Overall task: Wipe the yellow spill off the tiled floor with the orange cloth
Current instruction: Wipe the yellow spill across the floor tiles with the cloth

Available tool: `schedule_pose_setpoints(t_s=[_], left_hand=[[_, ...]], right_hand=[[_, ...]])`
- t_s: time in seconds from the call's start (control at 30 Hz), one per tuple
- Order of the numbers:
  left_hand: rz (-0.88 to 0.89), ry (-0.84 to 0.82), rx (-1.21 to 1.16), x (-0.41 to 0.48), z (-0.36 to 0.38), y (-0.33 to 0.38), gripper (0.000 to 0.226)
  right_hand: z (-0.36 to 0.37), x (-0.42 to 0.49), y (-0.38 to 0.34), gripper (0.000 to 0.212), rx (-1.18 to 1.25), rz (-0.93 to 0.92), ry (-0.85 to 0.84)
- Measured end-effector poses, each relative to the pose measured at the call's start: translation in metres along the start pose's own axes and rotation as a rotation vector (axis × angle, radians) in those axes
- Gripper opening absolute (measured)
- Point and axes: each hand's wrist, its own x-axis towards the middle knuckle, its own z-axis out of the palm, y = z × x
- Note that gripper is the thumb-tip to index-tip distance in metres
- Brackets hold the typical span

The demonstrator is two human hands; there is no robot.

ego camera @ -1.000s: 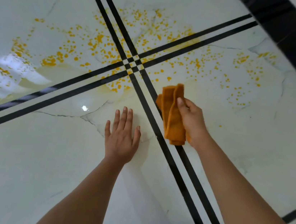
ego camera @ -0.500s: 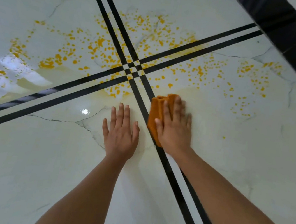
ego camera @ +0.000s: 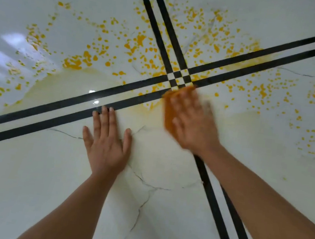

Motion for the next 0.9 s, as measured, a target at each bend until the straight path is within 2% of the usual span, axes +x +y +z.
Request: schedule_pose_setpoints(t_s=[0.07, 0.1, 0.13, 0.23, 0.27, 0.3, 0.4, 0.43, 0.47, 0.53, 0.57, 0.6, 0.63, 0.7, 0.73, 0.77, 0.8, 0.87, 0.9], left_hand=[[-0.010, 0.002, -0.010, 0.001, 0.001, -0.002, 0.069], [-0.008, 0.007, -0.013, 0.001, 0.002, -0.003, 0.068], [-0.001, 0.011, -0.012, 0.000, 0.003, -0.003, 0.068], [-0.001, 0.009, -0.022, 0.001, 0.003, -0.006, 0.067], [0.005, 0.006, -0.027, 0.000, 0.003, -0.004, 0.067], [0.014, 0.005, -0.030, -0.001, 0.002, -0.003, 0.066], [0.005, 0.005, -0.045, 0.001, 0.002, -0.005, 0.066], [0.003, 0.003, -0.047, 0.002, 0.003, -0.005, 0.066], [-0.002, -0.002, -0.049, 0.002, 0.003, -0.005, 0.066], [-0.006, 0.000, -0.046, 0.002, 0.003, -0.005, 0.066], [-0.003, -0.005, -0.043, 0.002, 0.003, -0.005, 0.066], [0.002, -0.014, -0.043, 0.002, 0.002, -0.005, 0.066], [0.003, -0.017, -0.045, 0.002, 0.002, -0.005, 0.067], [0.002, -0.018, -0.047, 0.002, 0.002, -0.005, 0.067], [0.003, -0.018, -0.046, 0.002, 0.002, -0.005, 0.067], [0.005, -0.016, -0.046, 0.002, 0.002, -0.005, 0.067], [0.004, -0.010, -0.043, 0.002, 0.002, -0.005, 0.067], [0.004, -0.012, -0.033, 0.003, 0.003, -0.005, 0.067], [0.007, -0.016, -0.033, 0.003, 0.003, -0.005, 0.067]], right_hand=[[0.000, 0.024, -0.008, 0.058, 0.027, 0.364, 0.068], [0.002, 0.034, -0.025, 0.058, 0.034, 0.426, 0.075], [0.002, 0.038, -0.043, 0.058, 0.049, 0.356, 0.073], [0.005, 0.022, -0.050, 0.055, -0.039, -0.315, -0.091], [0.000, 0.018, -0.030, 0.056, -0.058, -0.389, -0.116], [-0.002, 0.020, -0.014, 0.056, -0.055, -0.303, -0.103], [-0.005, 0.057, -0.016, 0.057, 0.014, 0.391, 0.033], [-0.004, 0.070, -0.035, 0.057, 0.023, 0.451, 0.036], [-0.004, 0.075, -0.056, 0.057, 0.020, 0.355, 0.014], [0.006, 0.057, -0.069, 0.055, -0.040, -0.171, -0.057], [0.003, 0.043, -0.054, 0.054, -0.057, -0.371, -0.109], [-0.002, 0.032, -0.035, 0.054, -0.047, -0.415, -0.132], [-0.004, 0.029, -0.019, 0.055, -0.039, -0.315, -0.118], [-0.005, 0.039, -0.012, 0.055, 0.002, 0.211, -0.022], [-0.003, 0.049, -0.026, 0.056, 0.027, 0.416, 0.007], [-0.003, 0.055, -0.046, 0.056, 0.028, 0.462, 0.013], [-0.002, 0.056, -0.065, 0.056, 0.015, 0.334, 0.006], [0.006, 0.037, -0.071, 0.055, -0.032, -0.180, -0.080], [0.003, 0.030, -0.058, 0.055, -0.035, -0.322, -0.126]])
